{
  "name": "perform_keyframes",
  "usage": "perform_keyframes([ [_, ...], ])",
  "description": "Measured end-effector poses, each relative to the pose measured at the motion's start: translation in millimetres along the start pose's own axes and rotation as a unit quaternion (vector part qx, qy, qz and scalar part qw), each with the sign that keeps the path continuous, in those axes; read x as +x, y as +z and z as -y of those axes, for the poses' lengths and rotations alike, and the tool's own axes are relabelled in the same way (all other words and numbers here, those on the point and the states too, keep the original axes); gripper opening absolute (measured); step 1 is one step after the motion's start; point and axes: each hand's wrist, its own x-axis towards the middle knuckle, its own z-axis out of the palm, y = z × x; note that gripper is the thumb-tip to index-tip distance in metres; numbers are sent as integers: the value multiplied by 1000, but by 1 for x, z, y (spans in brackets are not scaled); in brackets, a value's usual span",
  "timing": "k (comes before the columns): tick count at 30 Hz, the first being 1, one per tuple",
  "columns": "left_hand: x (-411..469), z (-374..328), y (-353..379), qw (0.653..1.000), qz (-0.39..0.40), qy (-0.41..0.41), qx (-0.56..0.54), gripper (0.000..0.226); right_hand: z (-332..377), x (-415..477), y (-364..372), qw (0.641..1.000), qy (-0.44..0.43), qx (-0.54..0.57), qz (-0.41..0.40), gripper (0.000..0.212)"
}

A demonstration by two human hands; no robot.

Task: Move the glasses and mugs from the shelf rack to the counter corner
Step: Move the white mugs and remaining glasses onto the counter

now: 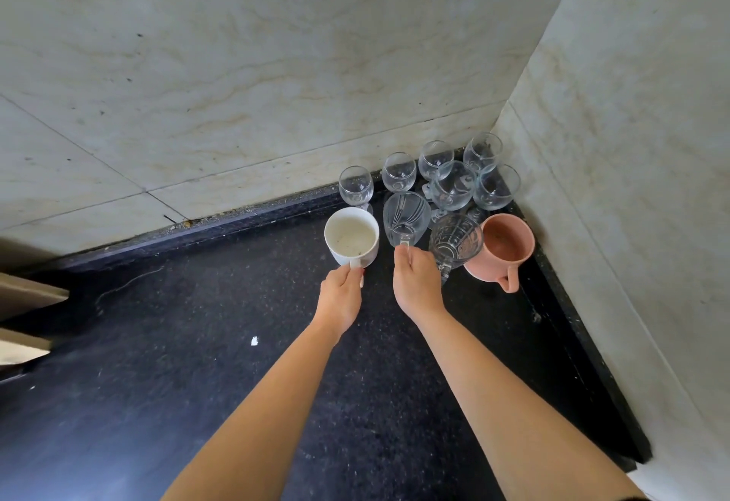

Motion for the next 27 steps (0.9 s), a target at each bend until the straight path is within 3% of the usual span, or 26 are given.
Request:
perform_keyframes([
  [4,-16,-10,-29,989,-51,91,106,41,5,-20,-17,997,-21,-73,-13,46],
  [6,-29,-12,-49,971,-91,124,182,36,12,-38,-28,988,-76,-125,-49,45],
  [9,-61,-17,-87,935,-176,158,263,53,32,-62,-44,935,-251,-232,-95,41],
  [13,-124,-16,-145,874,-303,191,329,57,75,-82,-43,873,-375,-300,-81,51],
  [20,-276,41,-194,787,-493,49,366,66,134,-145,25,770,-578,-264,57,67],
  [27,-456,115,-206,697,-627,-115,328,68,153,-309,104,646,-700,-195,232,75],
])
